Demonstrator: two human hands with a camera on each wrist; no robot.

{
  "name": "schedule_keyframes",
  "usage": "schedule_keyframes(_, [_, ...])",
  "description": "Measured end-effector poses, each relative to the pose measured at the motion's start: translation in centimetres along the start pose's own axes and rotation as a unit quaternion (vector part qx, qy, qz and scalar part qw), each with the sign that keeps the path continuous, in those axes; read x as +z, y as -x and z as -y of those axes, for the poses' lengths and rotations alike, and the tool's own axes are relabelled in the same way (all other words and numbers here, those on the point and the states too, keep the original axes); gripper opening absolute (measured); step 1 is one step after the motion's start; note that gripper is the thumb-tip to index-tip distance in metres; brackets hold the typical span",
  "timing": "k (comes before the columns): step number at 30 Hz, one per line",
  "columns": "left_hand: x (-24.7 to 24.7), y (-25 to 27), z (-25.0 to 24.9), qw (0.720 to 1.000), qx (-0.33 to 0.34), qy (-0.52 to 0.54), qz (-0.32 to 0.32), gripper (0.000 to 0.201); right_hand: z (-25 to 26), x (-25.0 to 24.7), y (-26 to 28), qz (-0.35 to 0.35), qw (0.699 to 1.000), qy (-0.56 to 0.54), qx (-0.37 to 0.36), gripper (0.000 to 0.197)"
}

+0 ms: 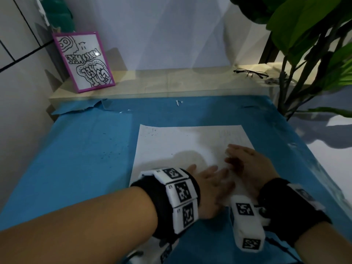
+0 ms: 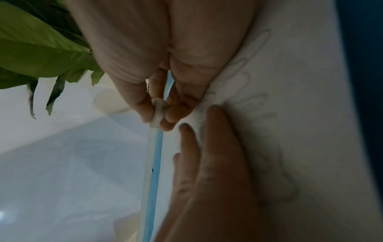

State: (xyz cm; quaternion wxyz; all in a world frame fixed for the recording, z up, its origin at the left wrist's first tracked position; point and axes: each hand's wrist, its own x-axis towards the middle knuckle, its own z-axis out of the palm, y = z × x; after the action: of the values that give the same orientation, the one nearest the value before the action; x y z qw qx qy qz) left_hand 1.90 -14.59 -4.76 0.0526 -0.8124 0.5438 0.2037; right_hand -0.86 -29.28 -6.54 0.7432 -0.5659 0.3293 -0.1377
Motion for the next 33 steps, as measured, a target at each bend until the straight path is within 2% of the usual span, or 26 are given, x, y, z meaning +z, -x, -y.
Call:
schedule_keyframes(1, [0.1, -0.3, 0.6, 1.0, 0.0, 0.012, 0.0, 0.06, 0.0, 0.0, 0.0, -0.001, 1.0, 0.019, -0.007, 0.011])
schedule_keyframes(2, [0.1, -0.7, 1.7, 0.999, -0.028, 0.021, 0.0, 0.06, 0.0, -0.1, 0.1, 0.002, 0.999, 0.043, -0.013, 0.011])
schedule_keyframes(4, [-0.3, -1.1, 5.1, 0.987, -0.16, 0.023, 0.019, 0.065, -0.3, -0.3, 0.2, 0.003, 0.996, 0.082, -0.022, 0.01])
schedule_keyframes(6, [-0.8, -1.1, 8.3, 0.953, -0.302, 0.016, 0.037, 0.075, -0.6, -0.2, 0.2, -0.002, 0.995, 0.098, -0.032, 0.01])
schedule_keyframes(7, [-1.1, -1.1, 9.0, 0.942, -0.335, 0.007, 0.034, 0.081, -0.7, -0.1, 0.1, -0.006, 0.994, 0.1, -0.035, 0.01])
schedule_keyframes(8, [-1.5, -0.9, 8.6, 0.941, -0.337, 0.0, 0.029, 0.083, -0.7, -0.1, 0.0, -0.006, 0.994, 0.1, -0.035, 0.009])
schedule_keyframes(9, [-1.8, -0.7, 7.4, 0.95, -0.311, -0.004, 0.022, 0.081, -0.7, -0.1, 0.0, -0.005, 0.995, 0.097, -0.032, 0.008])
schedule_keyframes(10, [-2.1, -0.4, 5.4, 0.966, -0.258, 0.001, 0.006, 0.076, -0.6, -0.1, 0.0, -0.001, 0.995, 0.093, -0.031, 0.007])
schedule_keyframes(12, [-2.1, 0.5, 1.3, 0.994, -0.106, 0.021, -0.01, 0.065, -0.5, -0.1, 0.0, 0.01, 0.995, 0.088, -0.037, 0.006])
schedule_keyframes(13, [-1.7, 1.1, 0.0, 0.999, -0.041, 0.033, 0.001, 0.06, -0.4, -0.1, 0.0, 0.015, 0.995, 0.089, -0.041, 0.006])
schedule_keyframes(14, [-1.4, 1.6, -0.5, 0.999, -0.008, 0.032, 0.026, 0.057, -0.3, -0.1, 0.1, 0.019, 0.994, 0.096, -0.046, 0.006])
schedule_keyframes(15, [-1.3, 1.8, 0.4, 0.998, -0.013, 0.005, 0.054, 0.057, -0.3, -0.1, 0.1, 0.023, 0.993, 0.106, -0.052, 0.006])
schedule_keyframes(16, [-1.3, 1.7, 2.1, 0.995, -0.053, -0.036, 0.072, 0.058, -0.3, -0.2, 0.2, 0.027, 0.991, 0.116, -0.059, 0.006])
schedule_keyframes(17, [-1.2, 1.6, 4.2, 0.986, -0.125, -0.078, 0.081, 0.06, -0.3, -0.1, 0.3, 0.03, 0.99, 0.122, -0.063, 0.007])
schedule_keyframes(19, [-2.5, 1.7, 7.6, 0.94, -0.316, -0.103, 0.075, 0.064, -0.4, -0.1, 0.5, 0.031, 0.988, 0.134, -0.069, 0.009])
schedule_keyframes(20, [-3.3, 1.7, 8.6, 0.92, -0.368, -0.112, 0.077, 0.065, -0.5, -0.1, 0.5, 0.033, 0.986, 0.144, -0.076, 0.011])
schedule_keyframes(21, [-4.0, 1.7, 8.8, 0.916, -0.371, -0.13, 0.075, 0.067, -0.5, -0.1, 0.5, 0.035, 0.984, 0.155, -0.081, 0.012])
schedule_keyframes(22, [-4.6, 1.7, 8.4, 0.928, -0.339, -0.136, 0.069, 0.07, -0.5, -0.1, 0.5, 0.039, 0.981, 0.171, -0.084, 0.013])
schedule_keyframes(24, [-4.9, 1.5, 6.9, 0.965, -0.239, -0.073, 0.084, 0.082, -0.4, 0.0, 0.5, 0.048, 0.971, 0.215, -0.088, 0.017])
schedule_keyframes(25, [-4.8, 1.6, 6.2, 0.971, -0.213, -0.024, 0.104, 0.089, -0.2, 0.1, 0.5, 0.051, 0.965, 0.242, -0.09, 0.019])
schedule_keyframes(28, [-3.4, 1.7, 6.2, 0.967, -0.201, 0.018, 0.155, 0.104, 0.6, 0.7, 0.9, 0.078, 0.937, 0.324, -0.104, 0.016])
schedule_keyframes(31, [-2.5, 1.6, 6.5, 0.968, -0.201, 0.009, 0.153, 0.108, 1.5, 2.1, 1.7, 0.154, 0.895, 0.4, -0.122, 0.015])
schedule_keyframes(33, [-2.4, 1.6, 6.3, 0.968, -0.2, 0.008, 0.148, 0.106, 1.7, 2.9, 1.9, 0.165, 0.86, 0.46, -0.144, 0.014])
